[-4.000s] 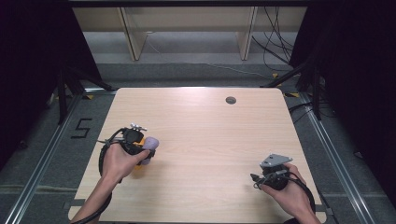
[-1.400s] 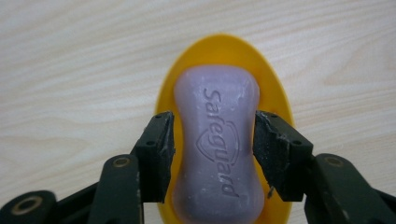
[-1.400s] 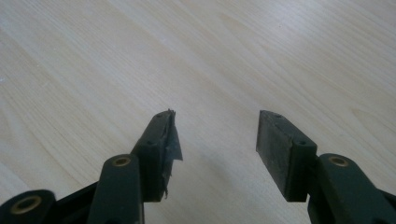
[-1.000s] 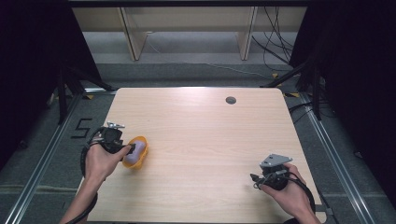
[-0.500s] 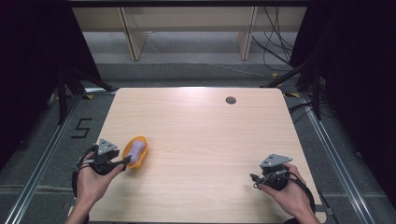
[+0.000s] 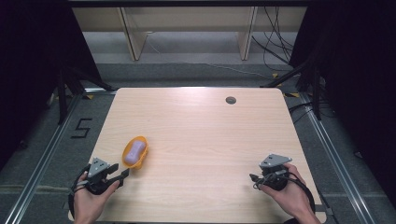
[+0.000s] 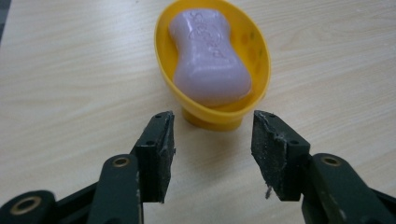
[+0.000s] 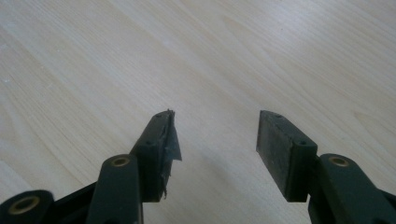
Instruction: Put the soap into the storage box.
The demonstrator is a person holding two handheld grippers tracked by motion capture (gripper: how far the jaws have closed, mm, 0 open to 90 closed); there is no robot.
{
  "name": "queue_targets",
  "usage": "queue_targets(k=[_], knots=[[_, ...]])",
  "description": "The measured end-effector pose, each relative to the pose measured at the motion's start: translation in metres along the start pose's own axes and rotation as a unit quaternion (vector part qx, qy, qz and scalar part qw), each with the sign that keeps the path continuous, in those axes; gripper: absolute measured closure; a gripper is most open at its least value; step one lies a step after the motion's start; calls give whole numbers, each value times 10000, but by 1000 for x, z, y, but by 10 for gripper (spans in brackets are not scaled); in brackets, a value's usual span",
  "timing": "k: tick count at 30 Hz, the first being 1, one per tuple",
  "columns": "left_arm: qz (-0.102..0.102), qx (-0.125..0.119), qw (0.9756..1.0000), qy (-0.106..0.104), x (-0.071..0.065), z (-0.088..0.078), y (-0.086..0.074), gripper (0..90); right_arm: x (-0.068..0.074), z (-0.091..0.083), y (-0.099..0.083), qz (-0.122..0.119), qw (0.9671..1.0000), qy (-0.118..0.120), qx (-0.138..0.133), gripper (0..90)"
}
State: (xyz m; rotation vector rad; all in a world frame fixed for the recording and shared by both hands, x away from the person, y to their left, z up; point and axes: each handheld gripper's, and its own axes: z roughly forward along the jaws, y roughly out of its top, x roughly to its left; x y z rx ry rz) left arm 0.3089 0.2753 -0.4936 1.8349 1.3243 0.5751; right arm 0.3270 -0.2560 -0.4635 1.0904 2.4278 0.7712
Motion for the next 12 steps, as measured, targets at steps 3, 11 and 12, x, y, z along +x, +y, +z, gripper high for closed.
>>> queue_targets(k=[3, 11, 12], knots=[[-44, -56, 10000, 25, 3, 1, 0, 469, 1, 0, 1, -31, 10000, -36, -28, 472], [-140, -431, 9990, -15, 7, -2, 3, 480, 1, 2, 1, -67, 9999, 59, -49, 469], [-140, -464, 9988, -26, 6, -3, 4, 478, 0, 2, 1, -72, 9999, 63, -51, 468]])
